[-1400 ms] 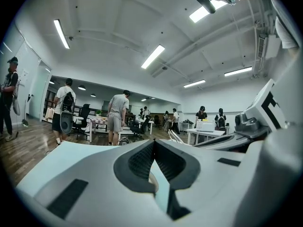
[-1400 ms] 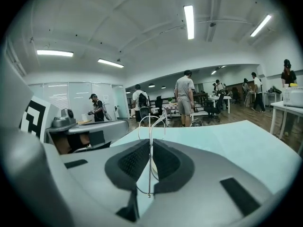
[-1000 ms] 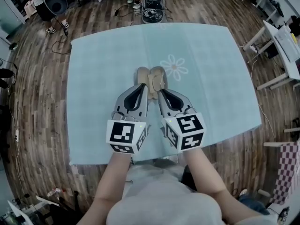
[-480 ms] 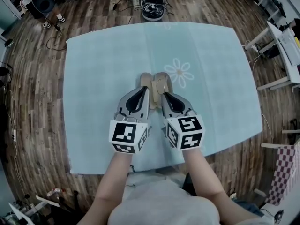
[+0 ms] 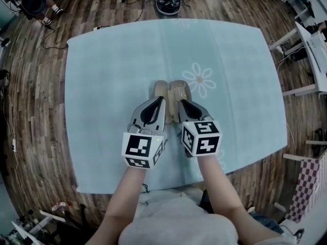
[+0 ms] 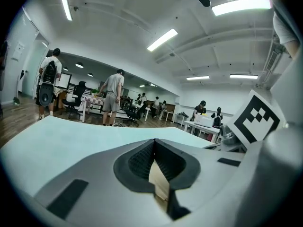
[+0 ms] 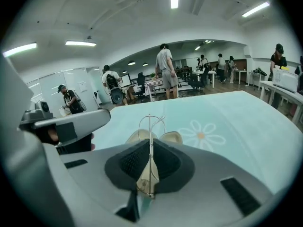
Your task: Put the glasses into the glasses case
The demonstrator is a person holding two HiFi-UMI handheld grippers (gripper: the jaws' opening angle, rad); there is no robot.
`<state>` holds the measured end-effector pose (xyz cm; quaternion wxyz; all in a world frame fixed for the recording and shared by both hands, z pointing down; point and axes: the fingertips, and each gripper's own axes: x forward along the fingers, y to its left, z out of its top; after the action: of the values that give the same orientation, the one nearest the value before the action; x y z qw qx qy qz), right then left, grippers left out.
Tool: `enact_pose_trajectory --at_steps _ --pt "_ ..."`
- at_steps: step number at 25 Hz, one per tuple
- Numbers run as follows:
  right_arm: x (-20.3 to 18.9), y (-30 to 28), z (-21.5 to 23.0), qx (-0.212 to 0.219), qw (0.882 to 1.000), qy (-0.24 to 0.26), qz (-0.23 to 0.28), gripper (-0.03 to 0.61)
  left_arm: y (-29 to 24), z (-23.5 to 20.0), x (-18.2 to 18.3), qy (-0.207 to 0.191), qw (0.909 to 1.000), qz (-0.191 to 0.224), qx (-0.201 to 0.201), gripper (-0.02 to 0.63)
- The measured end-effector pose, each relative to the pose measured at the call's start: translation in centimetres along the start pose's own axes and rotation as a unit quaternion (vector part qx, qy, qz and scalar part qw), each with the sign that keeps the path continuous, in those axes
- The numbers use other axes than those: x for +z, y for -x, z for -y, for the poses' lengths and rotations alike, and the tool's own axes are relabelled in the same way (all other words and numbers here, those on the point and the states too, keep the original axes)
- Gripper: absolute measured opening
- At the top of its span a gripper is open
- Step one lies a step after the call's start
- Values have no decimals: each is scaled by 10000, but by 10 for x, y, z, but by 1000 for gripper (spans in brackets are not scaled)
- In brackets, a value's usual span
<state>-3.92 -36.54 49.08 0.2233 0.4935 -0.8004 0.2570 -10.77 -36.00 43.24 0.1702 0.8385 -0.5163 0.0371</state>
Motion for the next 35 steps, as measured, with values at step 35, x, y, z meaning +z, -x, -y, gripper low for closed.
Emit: enact_pose_trajectory --at_steps 35 --pt "-52 -57 32 -589 9894 -612 -1177 120 -9 -34 -26 513 9986 -111 45 9"
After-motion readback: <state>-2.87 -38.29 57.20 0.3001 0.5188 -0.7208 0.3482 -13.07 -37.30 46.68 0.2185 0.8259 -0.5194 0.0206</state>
